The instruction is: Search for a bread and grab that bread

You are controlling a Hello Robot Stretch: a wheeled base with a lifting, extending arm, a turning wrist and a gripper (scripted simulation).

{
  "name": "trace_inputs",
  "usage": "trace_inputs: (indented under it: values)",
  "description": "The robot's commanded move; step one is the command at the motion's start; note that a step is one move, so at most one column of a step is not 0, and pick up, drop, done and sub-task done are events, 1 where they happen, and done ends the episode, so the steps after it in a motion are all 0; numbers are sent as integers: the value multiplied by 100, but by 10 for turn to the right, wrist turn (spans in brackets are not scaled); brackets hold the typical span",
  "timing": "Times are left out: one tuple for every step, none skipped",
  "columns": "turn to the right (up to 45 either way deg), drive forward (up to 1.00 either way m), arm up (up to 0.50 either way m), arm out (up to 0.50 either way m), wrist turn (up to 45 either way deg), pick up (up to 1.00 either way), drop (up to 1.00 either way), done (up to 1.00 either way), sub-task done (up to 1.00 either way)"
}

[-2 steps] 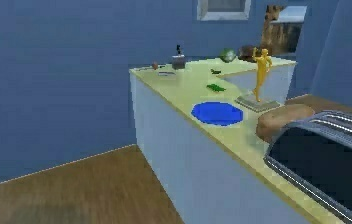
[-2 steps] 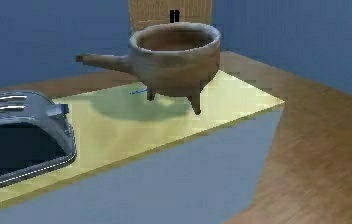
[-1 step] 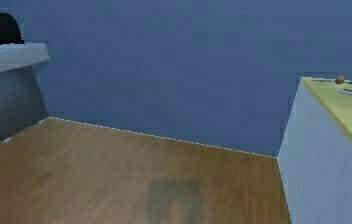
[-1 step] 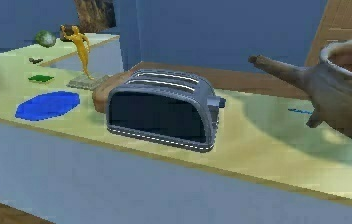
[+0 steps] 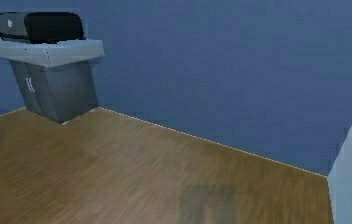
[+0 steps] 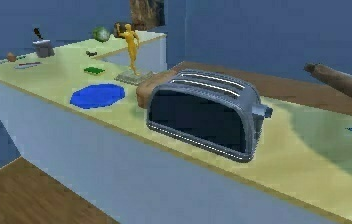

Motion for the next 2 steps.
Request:
trace_inputs:
  values:
    - [0,0,50,0,0,0,0,0,0]
    - [0,0,38,0,0,0,0,0,0]
